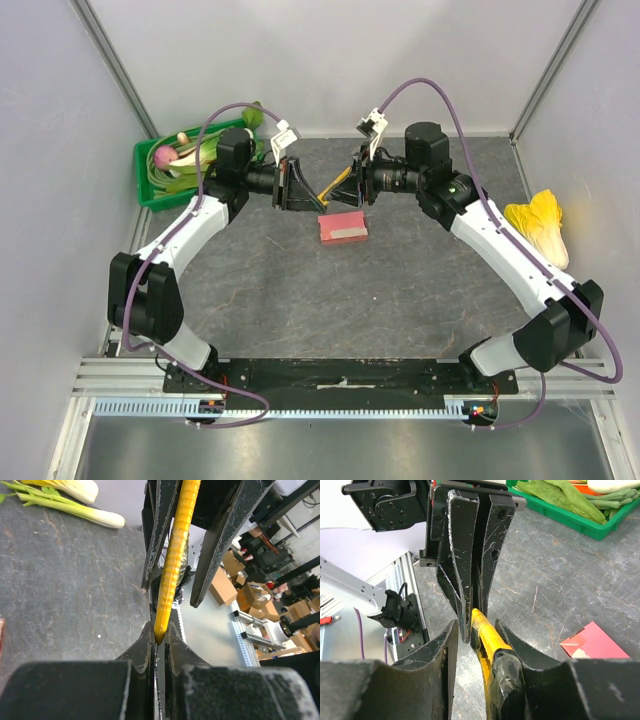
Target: Unpack the express box
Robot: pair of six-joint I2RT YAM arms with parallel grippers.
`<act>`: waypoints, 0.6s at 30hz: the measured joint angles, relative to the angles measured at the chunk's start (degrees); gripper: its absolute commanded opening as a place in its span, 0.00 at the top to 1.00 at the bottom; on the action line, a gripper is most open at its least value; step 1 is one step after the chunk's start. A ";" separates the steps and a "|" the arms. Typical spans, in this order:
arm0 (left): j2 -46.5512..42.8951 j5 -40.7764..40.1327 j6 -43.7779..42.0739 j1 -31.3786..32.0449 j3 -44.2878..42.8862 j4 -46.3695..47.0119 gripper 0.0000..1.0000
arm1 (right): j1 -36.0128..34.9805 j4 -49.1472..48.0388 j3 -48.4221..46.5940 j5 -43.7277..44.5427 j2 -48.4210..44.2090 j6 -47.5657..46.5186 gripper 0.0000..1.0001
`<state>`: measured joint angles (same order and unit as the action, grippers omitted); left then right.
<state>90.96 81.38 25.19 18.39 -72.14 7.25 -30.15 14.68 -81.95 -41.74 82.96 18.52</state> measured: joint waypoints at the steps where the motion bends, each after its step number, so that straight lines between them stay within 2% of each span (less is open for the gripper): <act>1: 0.00 0.15 -0.94 0.00 -0.11 -1.31 0.98 | 0.00 0.17 -0.09 -0.35 0.09 -0.15 0.59; 5: 0.00 0.61 -6.58 -0.02 -1.20 -9.11 0.98 | 0.00 1.07 -0.26 -1.46 0.42 -0.57 0.64; 8: 0.00 0.79 -9.68 -0.02 -2.43 -13.05 0.98 | 0.02 1.62 -0.83 -2.21 0.63 -0.90 0.76; 9: 0.00 0.96 -10.49 -0.02 -2.69 -13.94 0.98 | 0.04 1.75 -0.96 -2.29 0.66 -0.87 0.88; 12: -0.02 1.03 -12.81 -0.07 -3.06 -15.61 0.98 | 0.07 2.32 -1.27 -2.64 0.85 -0.57 1.00; 13: -0.02 1.03 -13.42 -0.09 -3.13 -16.04 0.95 | 0.07 2.64 -1.46 -2.62 1.03 -0.57 1.00; 14: -0.02 0.96 -13.86 -0.11 -3.15 -16.37 0.88 | 0.07 2.84 -1.57 -2.54 1.14 -0.52 1.00; 15: 0.00 0.76 -14.21 -0.17 -3.15 -16.76 0.70 | 0.04 3.06 -1.68 -2.38 1.25 -0.59 1.00; 17: -0.02 0.09 -14.71 -0.28 -3.15 -17.18 0.56 | 0.00 3.19 -1.68 -1.64 1.29 -0.68 1.00; 18: 0.00 -0.57 -14.78 -0.33 -3.26 -17.75 0.40 | -0.07 3.43 -1.68 -0.28 1.29 -0.94 1.00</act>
<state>90.96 80.82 10.41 18.06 -75.40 -10.50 -30.22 18.11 -83.64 -42.02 84.25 17.58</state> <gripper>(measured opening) 0.328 0.146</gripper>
